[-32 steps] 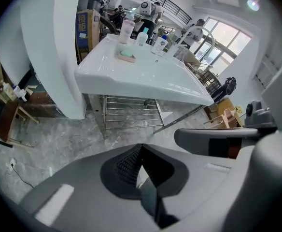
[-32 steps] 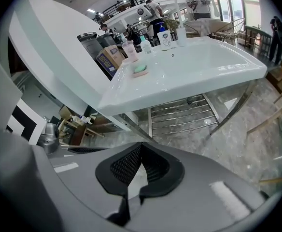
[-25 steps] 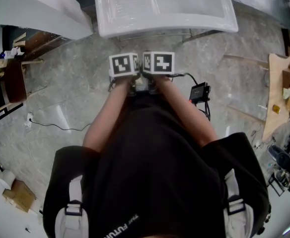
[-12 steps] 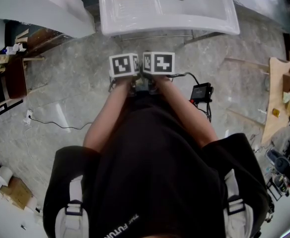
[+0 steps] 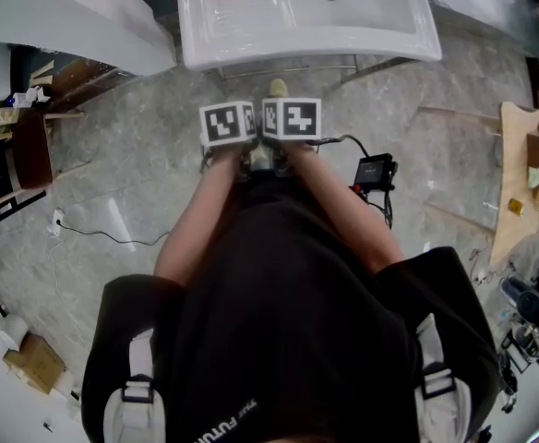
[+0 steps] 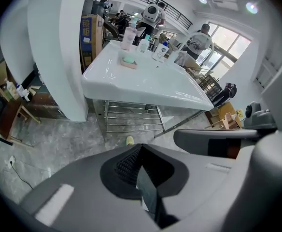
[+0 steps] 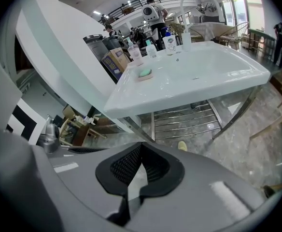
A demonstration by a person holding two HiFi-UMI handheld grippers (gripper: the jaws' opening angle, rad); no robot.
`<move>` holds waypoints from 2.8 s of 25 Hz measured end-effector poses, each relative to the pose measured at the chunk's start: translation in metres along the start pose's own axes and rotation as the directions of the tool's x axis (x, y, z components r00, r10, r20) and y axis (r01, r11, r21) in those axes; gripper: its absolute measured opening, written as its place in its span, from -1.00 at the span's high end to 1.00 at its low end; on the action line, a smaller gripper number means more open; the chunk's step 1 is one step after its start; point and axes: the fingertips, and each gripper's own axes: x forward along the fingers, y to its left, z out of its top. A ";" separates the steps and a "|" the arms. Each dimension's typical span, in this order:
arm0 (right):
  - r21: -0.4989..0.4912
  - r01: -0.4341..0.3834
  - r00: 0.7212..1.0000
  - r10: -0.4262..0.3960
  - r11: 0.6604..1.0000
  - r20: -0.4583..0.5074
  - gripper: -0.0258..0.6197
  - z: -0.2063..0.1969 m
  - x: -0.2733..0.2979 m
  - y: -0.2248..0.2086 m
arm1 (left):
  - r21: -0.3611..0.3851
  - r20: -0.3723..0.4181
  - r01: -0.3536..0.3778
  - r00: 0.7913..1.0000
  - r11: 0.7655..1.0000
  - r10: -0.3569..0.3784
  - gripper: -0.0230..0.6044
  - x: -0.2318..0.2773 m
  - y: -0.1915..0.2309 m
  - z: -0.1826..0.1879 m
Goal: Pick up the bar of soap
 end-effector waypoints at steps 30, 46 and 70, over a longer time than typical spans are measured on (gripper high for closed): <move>-0.042 -0.006 1.000 0.007 0.999 0.023 0.88 0.159 0.045 -0.031 | 0.017 0.049 -0.034 0.998 0.999 0.033 0.94 0.040 -0.011 0.161; -0.056 -0.047 0.998 0.045 0.997 -0.039 0.88 0.213 0.082 -0.041 | -0.035 0.024 -0.062 0.998 0.997 0.063 0.94 0.068 -0.005 0.217; -0.071 -0.096 0.992 0.090 0.993 -0.088 0.88 0.269 0.108 -0.082 | -0.072 -0.019 -0.120 0.993 0.990 0.119 0.94 0.107 -0.025 0.269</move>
